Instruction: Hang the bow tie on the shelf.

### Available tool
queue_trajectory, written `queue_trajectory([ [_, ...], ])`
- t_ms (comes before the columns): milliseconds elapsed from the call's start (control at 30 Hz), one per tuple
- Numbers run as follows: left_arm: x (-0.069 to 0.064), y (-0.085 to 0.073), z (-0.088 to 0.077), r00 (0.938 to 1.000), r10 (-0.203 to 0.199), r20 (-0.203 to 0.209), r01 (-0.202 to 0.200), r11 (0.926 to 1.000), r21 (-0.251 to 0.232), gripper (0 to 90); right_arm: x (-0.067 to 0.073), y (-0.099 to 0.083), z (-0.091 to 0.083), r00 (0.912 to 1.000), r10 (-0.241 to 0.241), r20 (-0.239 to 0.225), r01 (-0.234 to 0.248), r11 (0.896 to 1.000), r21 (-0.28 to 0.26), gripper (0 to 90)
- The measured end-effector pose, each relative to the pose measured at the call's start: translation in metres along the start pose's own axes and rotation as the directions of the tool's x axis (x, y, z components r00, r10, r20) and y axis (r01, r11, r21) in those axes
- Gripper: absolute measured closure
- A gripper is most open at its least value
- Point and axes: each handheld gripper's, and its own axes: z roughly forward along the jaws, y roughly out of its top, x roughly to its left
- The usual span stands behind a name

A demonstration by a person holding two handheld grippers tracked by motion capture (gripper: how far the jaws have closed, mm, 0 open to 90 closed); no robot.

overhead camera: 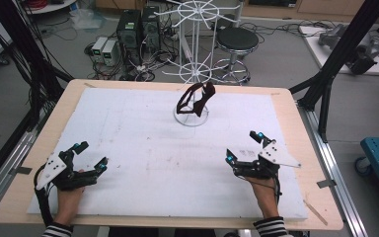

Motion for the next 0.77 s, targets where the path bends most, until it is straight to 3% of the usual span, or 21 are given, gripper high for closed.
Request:
queue_trajectory([
  [167, 0.0, 0.0, 0.0, 1.0, -0.004, -0.001, 0.004, 1.0, -0.001, 9.5, 0.002, -0.023, -0.018, 0.9985, 0.004, 0.055, -0.002, 1.0, -0.019, 0.6],
  [233, 0.0, 0.0, 0.0, 1.0, -0.001, -0.001, 0.001, 1.0, 0.001, 9.5, 0.003, -0.036, -0.023, 0.9973, 0.031, 0.067, -0.028, 0.999, -0.04, 0.6],
  [400, 0.0, 0.0, 0.0, 1.0, -0.001, 0.001, 0.001, 1.0, 0.0, 9.5, 0.004, -0.051, -0.026, 0.9961, 0.032, 0.082, -0.029, 0.999, -0.042, 0.6],
  [767, 0.0, 0.0, 0.0, 1.0, 0.0, 0.0, 0.0, 1.0, -0.003, 9.5, 0.001, -0.053, -0.029, 0.9936, 0.053, 0.1, -0.047, 0.997, -0.066, 0.6],
])
